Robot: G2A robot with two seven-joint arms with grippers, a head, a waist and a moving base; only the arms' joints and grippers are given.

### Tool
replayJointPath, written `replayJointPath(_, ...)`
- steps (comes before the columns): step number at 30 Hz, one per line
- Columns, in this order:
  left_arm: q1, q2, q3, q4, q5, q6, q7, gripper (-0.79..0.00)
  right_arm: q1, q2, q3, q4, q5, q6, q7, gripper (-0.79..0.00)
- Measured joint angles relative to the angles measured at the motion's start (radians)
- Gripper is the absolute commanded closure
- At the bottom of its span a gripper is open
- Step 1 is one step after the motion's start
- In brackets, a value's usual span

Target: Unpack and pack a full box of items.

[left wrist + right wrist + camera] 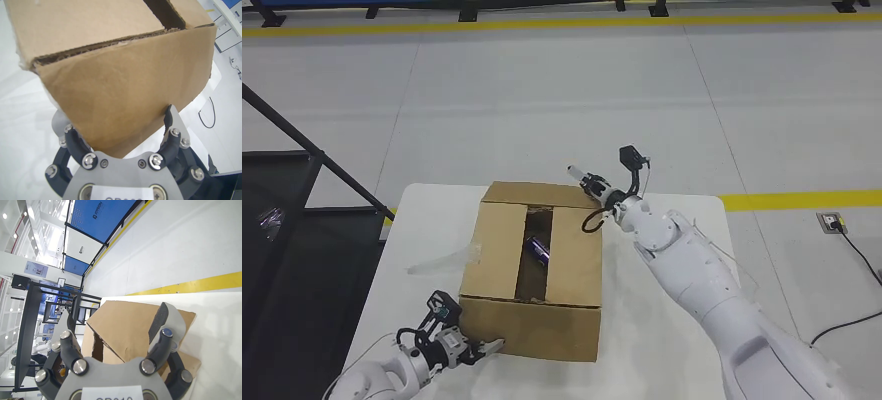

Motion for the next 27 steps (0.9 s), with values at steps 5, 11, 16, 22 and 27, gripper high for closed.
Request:
replayJointPath(5, 0.028, 0.004, -0.028, -0.026, 0.000, 0.001, 0.041, -0.785, -0.009, 0.001, 0.039, -0.007, 0.033, -0.173, 0.007, -0.785)
replayJointPath(11, 0.109, 0.017, -0.146, -0.061, -0.059, -0.038, 0.090, -0.785, -0.033, 0.008, 0.073, -0.095, 0.098, -0.335, 0.200, -0.785)
replayJointPath(16, 0.136, 0.019, -0.230, -0.039, -0.120, 0.038, 0.116, -0.785, -0.020, 0.018, 0.078, -0.130, 0.065, -0.271, 0.309, -0.785)
replayJointPath(22, 0.097, 0.013, -0.214, -0.032, -0.131, 0.204, 0.093, -0.785, -0.020, 0.017, 0.078, -0.127, 0.043, -0.284, 0.268, -0.785)
replayJointPath(27, 0.033, 0.001, -0.143, -0.010, -0.114, 0.339, 0.100, -0.785, -0.048, 0.017, 0.066, -0.171, 0.023, -0.267, 0.318, -0.785)
